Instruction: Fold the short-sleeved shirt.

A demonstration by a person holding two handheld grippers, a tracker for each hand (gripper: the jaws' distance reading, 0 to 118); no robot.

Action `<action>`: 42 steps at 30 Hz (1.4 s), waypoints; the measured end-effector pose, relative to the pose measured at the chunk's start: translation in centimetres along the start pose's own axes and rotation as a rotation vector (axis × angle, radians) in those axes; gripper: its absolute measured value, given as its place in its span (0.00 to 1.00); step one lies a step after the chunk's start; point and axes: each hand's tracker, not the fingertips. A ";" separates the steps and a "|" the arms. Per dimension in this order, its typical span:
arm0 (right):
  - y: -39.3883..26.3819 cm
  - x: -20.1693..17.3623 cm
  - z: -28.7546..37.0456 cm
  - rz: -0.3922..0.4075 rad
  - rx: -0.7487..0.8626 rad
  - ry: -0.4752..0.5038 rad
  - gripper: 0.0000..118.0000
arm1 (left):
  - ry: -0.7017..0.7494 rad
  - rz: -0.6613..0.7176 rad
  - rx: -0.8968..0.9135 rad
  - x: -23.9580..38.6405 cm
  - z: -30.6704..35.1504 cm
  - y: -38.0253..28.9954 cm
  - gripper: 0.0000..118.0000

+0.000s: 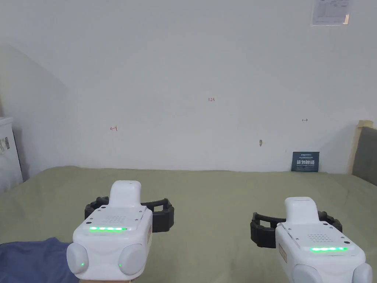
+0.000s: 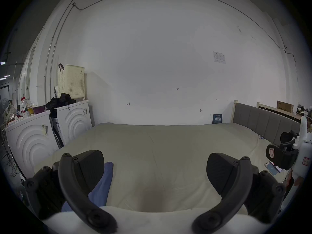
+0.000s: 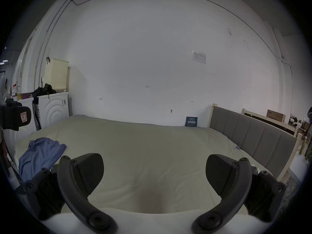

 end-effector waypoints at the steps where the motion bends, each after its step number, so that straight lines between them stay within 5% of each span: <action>1: 0.0 -0.1 0.0 0.006 0.000 -0.002 1.00 | 0.000 0.000 0.000 0.0 0.0 -0.1 1.00; 42: 0.6 -0.4 1.4 0.029 0.028 -0.010 1.00 | -0.008 -0.004 0.023 0.1 0.7 0.0 1.00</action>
